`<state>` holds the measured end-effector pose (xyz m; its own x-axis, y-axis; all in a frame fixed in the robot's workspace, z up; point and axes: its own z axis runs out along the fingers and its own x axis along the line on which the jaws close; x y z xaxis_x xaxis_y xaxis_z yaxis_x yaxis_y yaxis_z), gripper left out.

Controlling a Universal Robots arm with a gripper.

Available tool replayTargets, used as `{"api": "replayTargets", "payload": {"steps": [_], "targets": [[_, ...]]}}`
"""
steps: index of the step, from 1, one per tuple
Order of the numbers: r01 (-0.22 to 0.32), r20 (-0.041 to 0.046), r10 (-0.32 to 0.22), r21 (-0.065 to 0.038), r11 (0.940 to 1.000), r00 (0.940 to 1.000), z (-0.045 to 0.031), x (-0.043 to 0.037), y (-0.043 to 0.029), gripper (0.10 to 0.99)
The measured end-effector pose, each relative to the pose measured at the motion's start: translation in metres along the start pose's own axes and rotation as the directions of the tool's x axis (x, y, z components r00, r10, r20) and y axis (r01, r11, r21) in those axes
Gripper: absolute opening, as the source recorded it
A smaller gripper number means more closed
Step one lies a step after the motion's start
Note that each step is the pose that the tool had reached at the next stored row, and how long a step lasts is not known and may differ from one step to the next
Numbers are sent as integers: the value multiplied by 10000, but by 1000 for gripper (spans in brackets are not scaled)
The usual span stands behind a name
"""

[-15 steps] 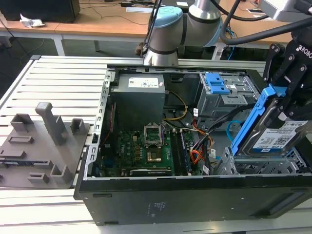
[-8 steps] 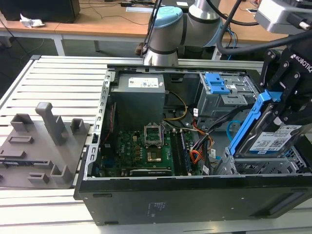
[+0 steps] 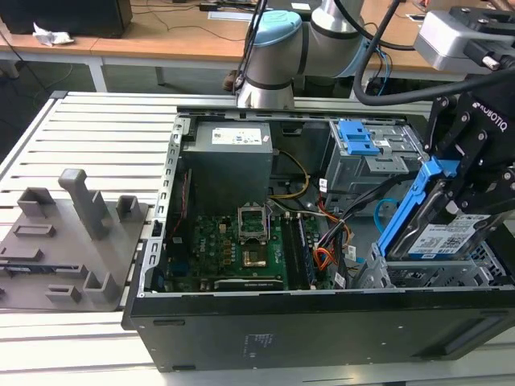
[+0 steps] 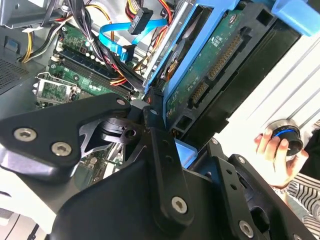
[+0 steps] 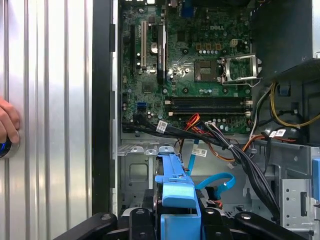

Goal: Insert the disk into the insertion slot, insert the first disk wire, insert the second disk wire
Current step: 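Insert the disk into the insertion slot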

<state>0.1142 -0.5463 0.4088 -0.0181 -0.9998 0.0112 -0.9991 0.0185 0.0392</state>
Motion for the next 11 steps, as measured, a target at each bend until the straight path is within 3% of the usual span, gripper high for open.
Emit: {"api": "replayTargets", "payload": {"steps": [4, 5, 7, 10, 11], "targets": [[0, 0, 0, 0, 10000, 10000, 1, 0, 0, 376], [0, 2, 0, 0, 10000, 10000, 2, 0, 0, 439], [0, 1, 0, 0, 10000, 10000, 2, 0, 0, 439], [0, 0, 0, 0, 10000, 10000, 3, 0, 0, 235], [0, 1, 0, 0, 10000, 10000, 3, 0, 0, 235]]}}
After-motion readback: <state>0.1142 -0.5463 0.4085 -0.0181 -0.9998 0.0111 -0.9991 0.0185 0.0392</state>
